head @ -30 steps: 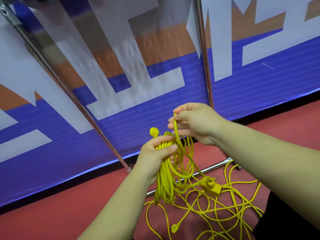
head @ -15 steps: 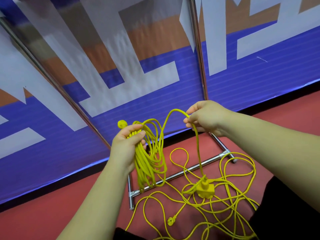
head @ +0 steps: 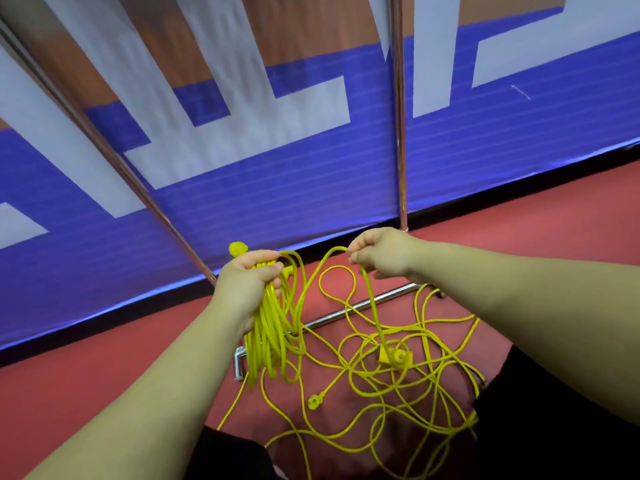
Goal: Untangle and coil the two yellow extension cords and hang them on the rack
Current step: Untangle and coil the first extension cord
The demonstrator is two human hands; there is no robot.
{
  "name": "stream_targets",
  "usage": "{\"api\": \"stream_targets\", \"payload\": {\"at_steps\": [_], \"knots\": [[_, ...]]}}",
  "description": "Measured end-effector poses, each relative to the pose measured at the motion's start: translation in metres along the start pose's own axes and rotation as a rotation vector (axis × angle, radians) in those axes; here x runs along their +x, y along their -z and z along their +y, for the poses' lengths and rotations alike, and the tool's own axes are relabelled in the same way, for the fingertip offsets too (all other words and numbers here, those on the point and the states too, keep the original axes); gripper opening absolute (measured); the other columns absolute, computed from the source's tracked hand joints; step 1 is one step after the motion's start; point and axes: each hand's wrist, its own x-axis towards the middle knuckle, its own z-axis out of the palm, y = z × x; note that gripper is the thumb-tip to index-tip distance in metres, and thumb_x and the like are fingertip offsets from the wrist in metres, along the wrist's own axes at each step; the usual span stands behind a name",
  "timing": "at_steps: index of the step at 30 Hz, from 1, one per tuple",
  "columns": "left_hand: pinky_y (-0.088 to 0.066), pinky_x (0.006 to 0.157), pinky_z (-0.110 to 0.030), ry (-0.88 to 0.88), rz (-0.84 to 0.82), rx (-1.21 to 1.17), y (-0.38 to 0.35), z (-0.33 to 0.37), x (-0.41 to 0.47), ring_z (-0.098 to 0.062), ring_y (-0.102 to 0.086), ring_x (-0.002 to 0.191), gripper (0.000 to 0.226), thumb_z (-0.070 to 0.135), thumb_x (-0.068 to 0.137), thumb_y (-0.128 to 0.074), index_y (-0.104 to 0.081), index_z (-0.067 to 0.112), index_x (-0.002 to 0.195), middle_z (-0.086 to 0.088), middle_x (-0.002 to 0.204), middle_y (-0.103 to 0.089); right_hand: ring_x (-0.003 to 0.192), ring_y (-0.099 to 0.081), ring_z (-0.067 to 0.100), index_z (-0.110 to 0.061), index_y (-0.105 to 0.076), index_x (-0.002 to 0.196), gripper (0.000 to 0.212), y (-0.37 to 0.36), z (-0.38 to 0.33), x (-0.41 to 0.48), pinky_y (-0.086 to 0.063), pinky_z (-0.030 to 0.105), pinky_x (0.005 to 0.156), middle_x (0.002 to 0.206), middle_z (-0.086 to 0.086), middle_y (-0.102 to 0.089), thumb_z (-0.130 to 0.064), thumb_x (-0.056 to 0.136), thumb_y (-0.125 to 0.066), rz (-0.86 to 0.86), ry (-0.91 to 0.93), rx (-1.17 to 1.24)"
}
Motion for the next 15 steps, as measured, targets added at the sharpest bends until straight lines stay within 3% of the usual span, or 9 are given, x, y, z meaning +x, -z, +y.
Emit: {"api": "stream_targets", "payload": {"at_steps": [4, 6, 8, 10, 11, 14, 15], "knots": [[-0.049, 0.044, -0.023, -0.001, -0.028, 0.045, 0.004, -0.019, 0.003, -0.012, -0.053, 0.043, 0.018, -0.005, 0.09, -0.066, -0.069, 0.006, 0.104, -0.01, 0.064, -0.059, 0.072, -0.051, 0.021, -0.017, -0.059, 0.132, 0.038, -0.01, 0.033, 0.006, -0.043, 0.03, 0.058, 0.089, 0.006, -0.062, -0.009, 0.095, -0.062, -0.16, -0.075, -0.175], [-0.049, 0.043, -0.023, -0.002, -0.034, 0.093, 0.006, -0.032, 0.004, -0.012, -0.053, 0.043, 0.018, -0.006, 0.089, -0.067, -0.07, 0.007, 0.102, -0.006, 0.056, -0.059, 0.068, -0.049, 0.021, -0.018, -0.045, 0.146, 0.056, -0.012, 0.056, 0.008, -0.041, 0.03, 0.055, 0.107, 0.008, -0.067, -0.012, 0.094, -0.064, -0.238, -0.141, -0.261], [-0.049, 0.044, -0.025, 0.003, -0.049, 0.149, 0.008, -0.048, 0.006, -0.013, -0.053, 0.043, 0.018, -0.005, 0.088, -0.068, -0.071, 0.007, 0.101, -0.005, 0.054, -0.058, 0.086, -0.061, 0.025, -0.018, -0.027, 0.156, 0.078, -0.011, 0.079, 0.012, -0.051, 0.034, 0.07, 0.134, 0.018, -0.06, -0.023, 0.091, -0.07, -0.284, -0.204, -0.411], [-0.049, 0.046, -0.025, 0.019, -0.071, 0.212, 0.009, -0.065, 0.006, -0.013, -0.053, 0.043, 0.018, -0.004, 0.088, -0.069, -0.071, 0.008, 0.101, -0.006, 0.055, -0.057, 0.118, -0.06, 0.028, -0.015, -0.021, 0.157, 0.091, -0.01, 0.098, 0.012, -0.049, 0.034, 0.098, 0.143, 0.018, -0.054, -0.035, 0.086, -0.074, -0.27, -0.256, -0.567], [-0.048, 0.045, -0.024, 0.025, -0.085, 0.25, 0.01, -0.073, 0.007, -0.013, -0.052, 0.042, 0.018, -0.004, 0.089, -0.069, -0.071, 0.009, 0.1, -0.006, 0.054, -0.056, 0.122, -0.059, 0.029, -0.013, -0.022, 0.157, 0.092, -0.01, 0.108, 0.01, -0.047, 0.03, 0.1, 0.141, 0.017, -0.056, -0.038, 0.085, -0.074, -0.253, -0.286, -0.613], [-0.046, 0.042, -0.021, 0.063, -0.122, 0.309, 0.01, -0.089, 0.011, -0.011, -0.051, 0.039, 0.019, -0.005, 0.089, -0.067, -0.071, 0.012, 0.099, -0.008, 0.054, -0.055, 0.113, -0.062, 0.029, -0.008, -0.028, 0.155, 0.088, -0.019, 0.147, -0.003, -0.049, 0.029, 0.084, 0.131, 0.018, -0.06, -0.029, 0.085, -0.077, -0.262, -0.486, -0.62], [-0.046, 0.043, -0.022, 0.076, -0.128, 0.304, 0.009, -0.092, 0.013, -0.011, -0.051, 0.039, 0.019, -0.006, 0.089, -0.067, -0.071, 0.011, 0.098, -0.009, 0.054, -0.055, 0.118, -0.06, 0.03, -0.006, -0.027, 0.154, 0.093, -0.023, 0.163, -0.01, -0.049, 0.03, 0.086, 0.137, 0.018, -0.057, -0.027, 0.082, -0.081, -0.292, -0.576, -0.593]]}}
